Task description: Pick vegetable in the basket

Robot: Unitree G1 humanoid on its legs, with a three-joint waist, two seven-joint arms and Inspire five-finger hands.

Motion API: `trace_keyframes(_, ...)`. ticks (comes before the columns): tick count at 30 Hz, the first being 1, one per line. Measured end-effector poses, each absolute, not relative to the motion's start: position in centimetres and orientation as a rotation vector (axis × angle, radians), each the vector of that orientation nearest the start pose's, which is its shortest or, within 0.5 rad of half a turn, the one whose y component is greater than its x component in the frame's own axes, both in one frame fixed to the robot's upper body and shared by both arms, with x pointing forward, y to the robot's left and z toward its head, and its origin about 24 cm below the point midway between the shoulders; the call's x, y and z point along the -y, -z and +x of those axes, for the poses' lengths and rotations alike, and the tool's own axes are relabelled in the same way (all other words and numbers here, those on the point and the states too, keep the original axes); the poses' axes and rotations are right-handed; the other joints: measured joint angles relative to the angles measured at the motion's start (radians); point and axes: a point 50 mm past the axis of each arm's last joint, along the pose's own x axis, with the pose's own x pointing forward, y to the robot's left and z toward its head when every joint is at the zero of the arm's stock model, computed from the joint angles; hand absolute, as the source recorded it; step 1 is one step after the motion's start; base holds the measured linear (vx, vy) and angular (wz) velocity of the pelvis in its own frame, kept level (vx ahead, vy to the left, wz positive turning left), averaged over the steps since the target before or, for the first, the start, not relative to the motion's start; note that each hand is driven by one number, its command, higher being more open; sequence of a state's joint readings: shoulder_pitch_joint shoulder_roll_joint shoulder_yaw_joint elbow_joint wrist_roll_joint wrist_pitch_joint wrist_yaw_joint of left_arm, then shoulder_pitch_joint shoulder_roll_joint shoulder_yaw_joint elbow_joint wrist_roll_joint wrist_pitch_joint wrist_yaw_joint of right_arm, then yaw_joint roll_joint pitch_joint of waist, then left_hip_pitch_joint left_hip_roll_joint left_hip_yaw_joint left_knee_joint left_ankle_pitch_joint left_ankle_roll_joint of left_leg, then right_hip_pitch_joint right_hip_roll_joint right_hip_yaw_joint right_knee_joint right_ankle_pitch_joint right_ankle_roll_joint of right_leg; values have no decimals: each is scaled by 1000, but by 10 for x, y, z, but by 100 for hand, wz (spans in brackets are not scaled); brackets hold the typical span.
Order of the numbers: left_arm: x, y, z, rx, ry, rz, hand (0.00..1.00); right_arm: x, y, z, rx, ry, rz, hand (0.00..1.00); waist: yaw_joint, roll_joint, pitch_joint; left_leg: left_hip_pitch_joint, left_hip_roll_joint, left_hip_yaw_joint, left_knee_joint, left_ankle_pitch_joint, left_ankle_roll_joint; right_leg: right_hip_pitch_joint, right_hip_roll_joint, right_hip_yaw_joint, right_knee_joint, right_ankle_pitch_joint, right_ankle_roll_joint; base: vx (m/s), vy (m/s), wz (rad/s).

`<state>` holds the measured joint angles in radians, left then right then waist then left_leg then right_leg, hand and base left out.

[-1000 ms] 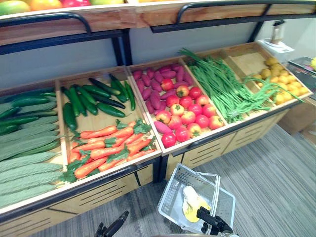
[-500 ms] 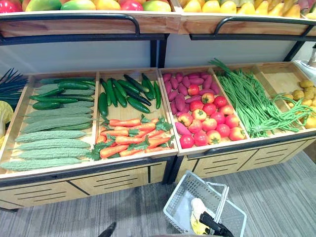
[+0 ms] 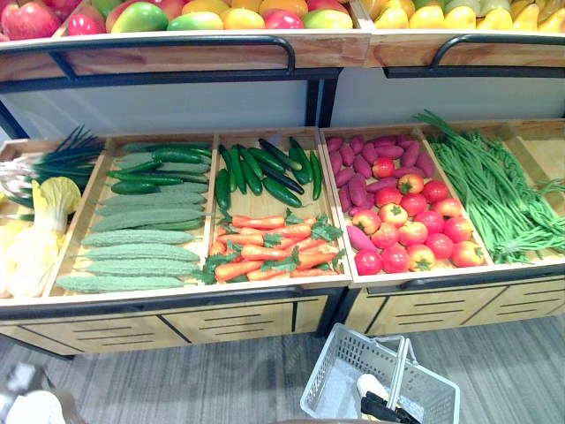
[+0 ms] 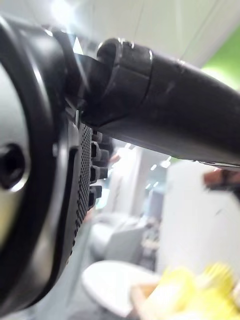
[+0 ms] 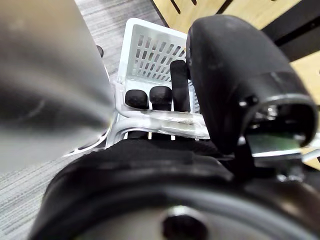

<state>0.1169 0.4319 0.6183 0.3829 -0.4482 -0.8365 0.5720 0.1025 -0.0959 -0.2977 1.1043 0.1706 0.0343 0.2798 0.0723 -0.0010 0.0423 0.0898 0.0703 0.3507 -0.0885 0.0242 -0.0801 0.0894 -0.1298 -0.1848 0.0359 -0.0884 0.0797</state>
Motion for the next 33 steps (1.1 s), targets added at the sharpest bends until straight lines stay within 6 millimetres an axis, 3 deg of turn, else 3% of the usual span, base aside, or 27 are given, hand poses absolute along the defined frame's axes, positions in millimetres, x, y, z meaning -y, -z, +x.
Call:
trace_keyframes(1,-392,-116,135,746,-1151,66,100,206,165,71,-1136,188,384,0,0,11,-17,0,1,19,0,0,0,-2,2,13,0,9,-8,162,63,-1)
trace_keyframes(4,-373,-167,165,798,-832,193,100,208,165,69,-1152,165,360,0,0,30,-41,23,25,55,0,0,0,0,23,46,28,29,-25,110,12,-8)
trace_keyframes(7,-354,-186,199,696,-567,325,100,210,165,67,-1156,155,348,0,-2,50,-57,63,70,102,0,1,-1,-22,58,75,126,32,-29,70,-34,-23)
trace_keyframes(8,-349,-186,205,668,-523,337,100,213,164,69,-1150,153,338,0,1,73,-49,73,90,110,2,2,0,-54,73,83,180,21,-30,-6,-329,-74)
trace_keyframes(9,-327,-174,246,439,-279,396,100,198,164,77,-1131,50,310,0,-27,30,-56,86,128,182,17,-35,-60,-43,115,110,-124,129,-36,-36,-372,-81)
trace_keyframes(12,-305,-141,262,254,-107,410,100,206,162,78,-1120,63,298,0,-33,54,-43,88,151,222,62,-37,-64,-34,128,140,-123,124,-48,-5,-218,-46)
trace_keyframes(17,-288,-126,280,129,19,461,100,208,161,78,-1120,65,291,0,-32,61,-41,103,165,254,77,-44,-75,-34,138,156,-106,114,-62,22,-43,-6)
trace_keyframes(24,-284,-81,282,-125,169,514,100,205,161,81,-1113,42,272,0,-37,55,-38,112,170,281,76,-67,-98,-48,147,170,-89,111,-64,-42,-4,-8)
trace_keyframes(33,-280,-47,276,-358,300,639,100,204,161,81,-1115,41,278,0,-45,52,-50,117,170,306,69,-67,-98,-69,149,177,-62,111,-64,-81,-25,-5)
